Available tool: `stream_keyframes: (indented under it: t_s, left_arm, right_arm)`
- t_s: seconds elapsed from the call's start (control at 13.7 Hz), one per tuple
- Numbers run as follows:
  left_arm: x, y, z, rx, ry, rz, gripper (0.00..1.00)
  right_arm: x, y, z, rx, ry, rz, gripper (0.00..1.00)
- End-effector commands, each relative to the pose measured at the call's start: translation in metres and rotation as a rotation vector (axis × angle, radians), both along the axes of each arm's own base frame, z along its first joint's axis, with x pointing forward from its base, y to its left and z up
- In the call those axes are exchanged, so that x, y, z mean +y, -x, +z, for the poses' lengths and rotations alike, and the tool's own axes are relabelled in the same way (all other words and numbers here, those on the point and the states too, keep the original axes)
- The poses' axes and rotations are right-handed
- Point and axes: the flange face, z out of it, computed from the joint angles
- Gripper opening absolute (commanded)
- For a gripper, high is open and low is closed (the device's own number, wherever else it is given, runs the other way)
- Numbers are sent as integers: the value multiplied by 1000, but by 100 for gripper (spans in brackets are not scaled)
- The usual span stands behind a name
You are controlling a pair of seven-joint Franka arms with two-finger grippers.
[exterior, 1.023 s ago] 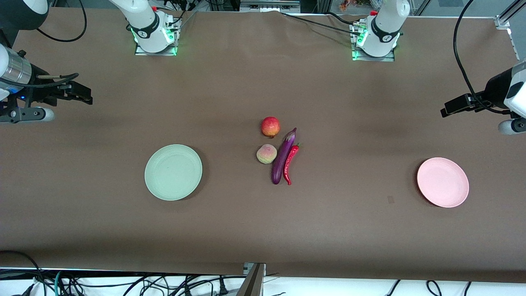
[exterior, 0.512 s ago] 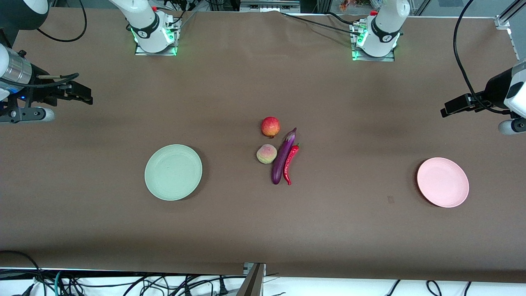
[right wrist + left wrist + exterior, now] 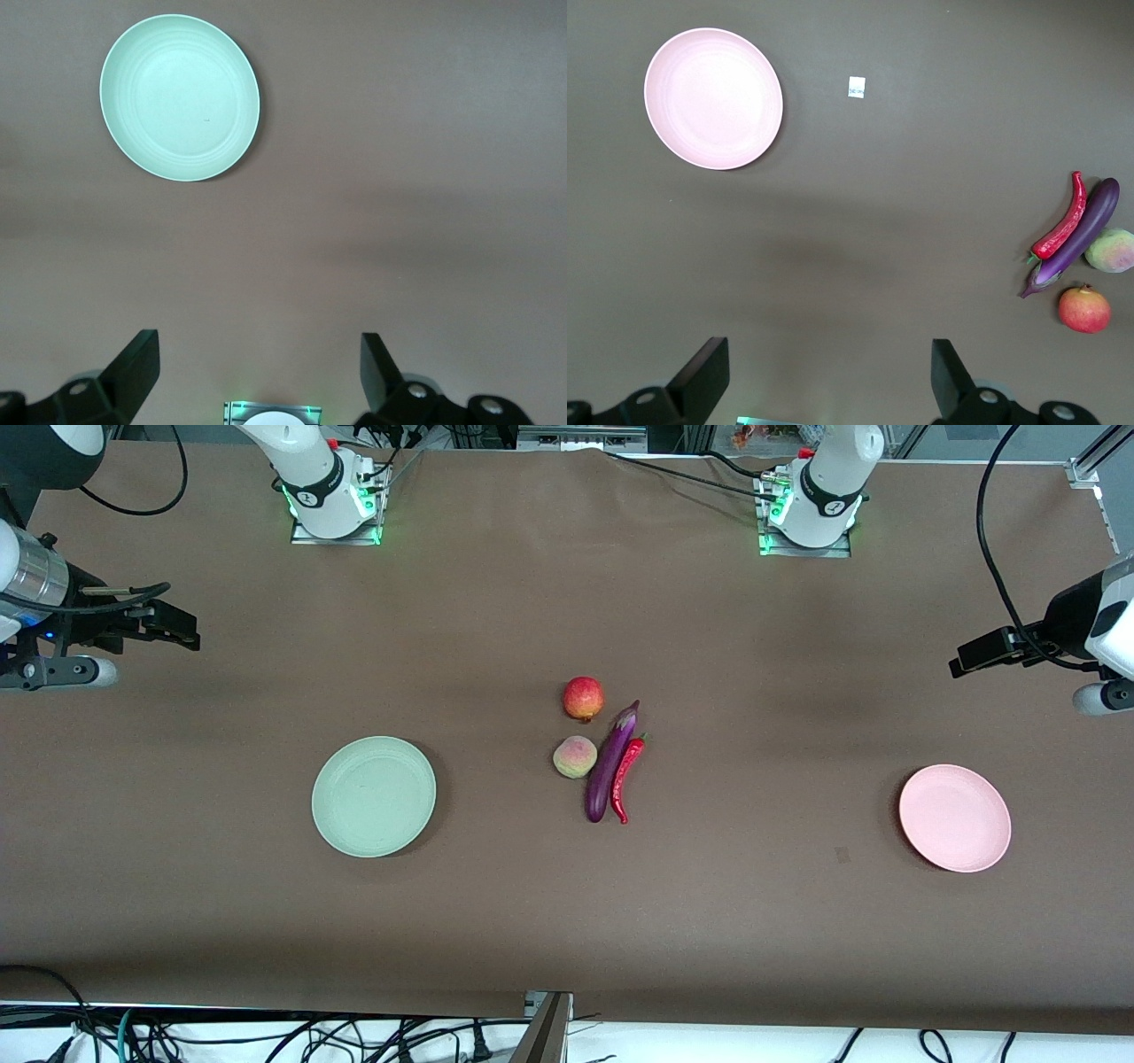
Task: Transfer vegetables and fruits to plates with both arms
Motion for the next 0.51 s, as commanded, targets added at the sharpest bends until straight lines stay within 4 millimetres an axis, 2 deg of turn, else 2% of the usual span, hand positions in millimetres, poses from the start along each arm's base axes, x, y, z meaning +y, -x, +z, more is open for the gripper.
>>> stream_keyframes:
  t_s: [0.0, 0.44]
  left_arm:
    - [-1, -2, 7, -14, -6, -2, 100]
    - [-1, -2, 6, -12, -7, -2, 100]
  right_arm:
    - [1, -1, 4, -9, 9, -8, 100]
    - [6, 0, 4, -8, 7, 1, 100]
